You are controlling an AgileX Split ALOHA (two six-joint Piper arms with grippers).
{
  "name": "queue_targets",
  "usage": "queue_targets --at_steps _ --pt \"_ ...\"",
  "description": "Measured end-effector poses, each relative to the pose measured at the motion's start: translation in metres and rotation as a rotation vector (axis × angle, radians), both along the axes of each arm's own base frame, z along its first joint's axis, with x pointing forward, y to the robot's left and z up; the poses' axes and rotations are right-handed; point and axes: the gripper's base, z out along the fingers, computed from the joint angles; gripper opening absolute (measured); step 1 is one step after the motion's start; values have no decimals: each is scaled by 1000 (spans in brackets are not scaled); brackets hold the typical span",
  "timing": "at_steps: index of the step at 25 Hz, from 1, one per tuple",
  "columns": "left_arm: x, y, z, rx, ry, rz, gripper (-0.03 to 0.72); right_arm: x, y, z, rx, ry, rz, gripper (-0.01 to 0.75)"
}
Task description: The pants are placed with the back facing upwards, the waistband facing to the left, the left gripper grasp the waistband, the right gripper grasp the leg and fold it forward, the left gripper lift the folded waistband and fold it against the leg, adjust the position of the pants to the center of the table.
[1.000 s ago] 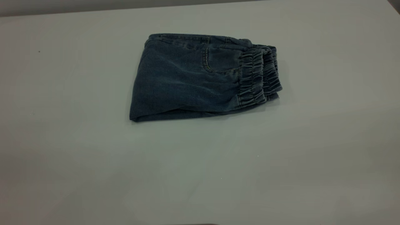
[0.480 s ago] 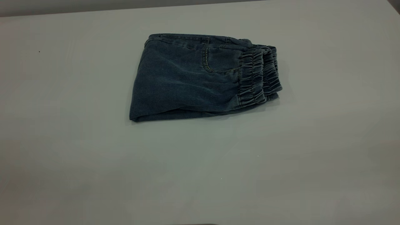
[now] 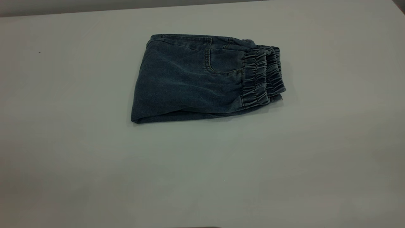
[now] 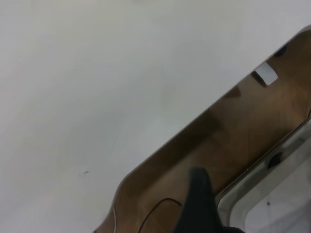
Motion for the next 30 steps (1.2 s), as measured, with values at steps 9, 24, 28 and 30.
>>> queue_targets --at_steps 9,24,28,30 --pt "-6 11 2 -39 -64 210 510 0 0 0 1 0 -1 431" --pt "-37 23 4 -113 -278 536 510 -2 1 0 2 -37 -173 431" --pt "-37 23 4 -113 -278 536 510 -2 1 0 2 -38 -172 431" --pt "-37 23 4 -113 -278 536 510 -2 1 0 2 -38 -172 431"
